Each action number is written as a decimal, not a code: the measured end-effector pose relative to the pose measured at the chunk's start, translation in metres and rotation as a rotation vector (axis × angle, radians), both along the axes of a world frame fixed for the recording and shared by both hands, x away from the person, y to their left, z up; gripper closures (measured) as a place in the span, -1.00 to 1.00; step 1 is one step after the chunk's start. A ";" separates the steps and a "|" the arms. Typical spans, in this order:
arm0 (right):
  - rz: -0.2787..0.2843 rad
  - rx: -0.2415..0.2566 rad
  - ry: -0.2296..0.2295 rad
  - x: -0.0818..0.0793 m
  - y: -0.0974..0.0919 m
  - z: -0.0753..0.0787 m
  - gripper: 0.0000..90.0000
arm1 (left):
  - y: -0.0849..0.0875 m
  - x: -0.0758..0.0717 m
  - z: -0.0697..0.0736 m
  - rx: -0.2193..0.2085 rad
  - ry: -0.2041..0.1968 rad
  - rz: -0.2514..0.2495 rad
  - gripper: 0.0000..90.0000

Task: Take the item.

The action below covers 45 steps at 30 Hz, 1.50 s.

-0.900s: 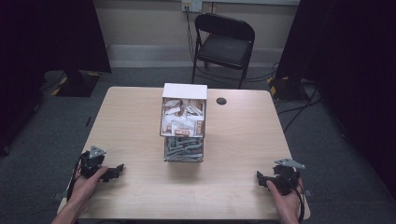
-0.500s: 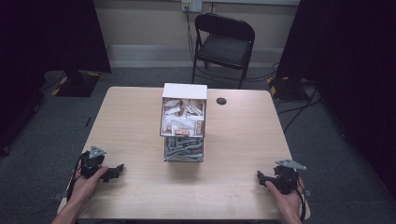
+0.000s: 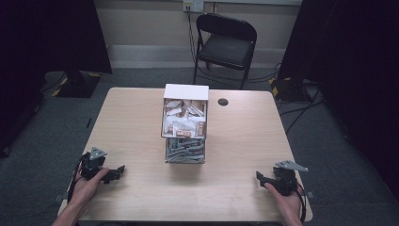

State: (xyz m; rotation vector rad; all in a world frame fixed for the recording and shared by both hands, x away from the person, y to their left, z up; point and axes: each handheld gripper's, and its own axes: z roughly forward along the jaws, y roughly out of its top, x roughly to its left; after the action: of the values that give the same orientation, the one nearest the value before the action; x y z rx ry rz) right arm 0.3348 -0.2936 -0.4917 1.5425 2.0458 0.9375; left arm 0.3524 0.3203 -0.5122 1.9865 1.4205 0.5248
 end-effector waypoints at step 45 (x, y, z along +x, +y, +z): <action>0.292 0.206 -0.082 0.001 0.065 0.051 0.14 | 0.000 0.001 0.000 0.006 0.000 -0.002 -1.00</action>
State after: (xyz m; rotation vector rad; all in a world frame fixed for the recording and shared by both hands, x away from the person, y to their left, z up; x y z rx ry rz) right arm 0.3356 -0.2290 -0.4412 1.2954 2.2101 1.3346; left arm 0.3529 0.3204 -0.5121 1.9917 1.4187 0.5287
